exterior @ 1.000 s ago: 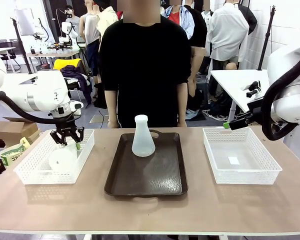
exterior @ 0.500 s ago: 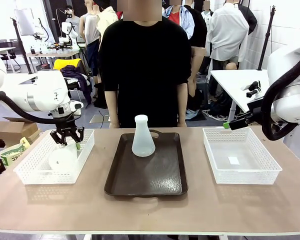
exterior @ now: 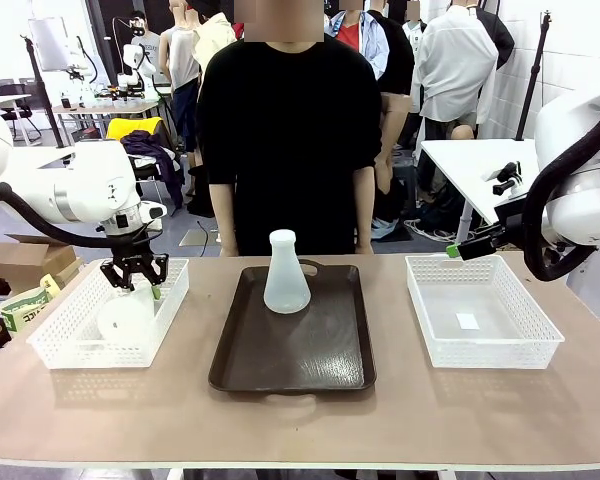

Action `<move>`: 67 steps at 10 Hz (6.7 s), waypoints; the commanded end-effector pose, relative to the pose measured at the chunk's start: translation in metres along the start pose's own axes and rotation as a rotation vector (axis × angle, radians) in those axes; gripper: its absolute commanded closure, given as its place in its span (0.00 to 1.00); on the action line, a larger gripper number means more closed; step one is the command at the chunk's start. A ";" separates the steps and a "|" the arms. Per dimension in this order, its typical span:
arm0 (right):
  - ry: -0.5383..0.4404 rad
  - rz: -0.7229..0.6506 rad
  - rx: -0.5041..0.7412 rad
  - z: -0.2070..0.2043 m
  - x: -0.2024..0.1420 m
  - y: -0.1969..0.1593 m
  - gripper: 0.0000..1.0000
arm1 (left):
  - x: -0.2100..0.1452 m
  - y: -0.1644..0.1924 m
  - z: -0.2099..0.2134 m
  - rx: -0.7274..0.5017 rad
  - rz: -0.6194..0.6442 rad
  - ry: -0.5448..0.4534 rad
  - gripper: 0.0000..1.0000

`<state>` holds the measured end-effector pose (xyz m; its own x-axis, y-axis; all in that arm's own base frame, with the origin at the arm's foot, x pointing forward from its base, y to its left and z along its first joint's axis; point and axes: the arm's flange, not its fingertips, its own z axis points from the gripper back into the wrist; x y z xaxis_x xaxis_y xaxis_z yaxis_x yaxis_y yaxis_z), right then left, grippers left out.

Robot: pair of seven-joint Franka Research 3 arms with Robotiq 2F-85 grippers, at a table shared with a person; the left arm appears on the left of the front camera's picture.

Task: Prepare the laboratory tools.
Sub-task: Place the picked Big flask upright in the Handle tray as directed by the person.

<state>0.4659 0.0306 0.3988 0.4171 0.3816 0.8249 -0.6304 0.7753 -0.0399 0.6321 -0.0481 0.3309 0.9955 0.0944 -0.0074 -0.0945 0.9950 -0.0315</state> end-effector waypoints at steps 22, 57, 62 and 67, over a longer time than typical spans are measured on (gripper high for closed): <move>0.001 -0.002 -0.001 0.001 -0.001 0.000 0.00 | -0.068 0.038 0.107 -0.191 -0.143 -0.222 1.00; 0.001 -0.002 -0.001 0.001 -0.001 0.000 0.00 | -0.187 -0.172 0.058 -1.093 -1.387 -1.156 1.00; 0.001 -0.002 -0.001 0.001 -0.001 0.000 0.00 | -0.175 -0.187 0.014 -1.155 -1.388 -1.046 1.00; 0.001 -0.002 -0.001 0.001 -0.001 0.000 0.00 | -0.167 -0.188 -0.012 -1.157 -1.373 -1.038 1.00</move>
<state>0.4659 0.0305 0.3988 0.4172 0.3815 0.8248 -0.6302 0.7754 -0.0398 0.4798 -0.2486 0.3276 0.0311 -0.1454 0.9889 0.9994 -0.0106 -0.0330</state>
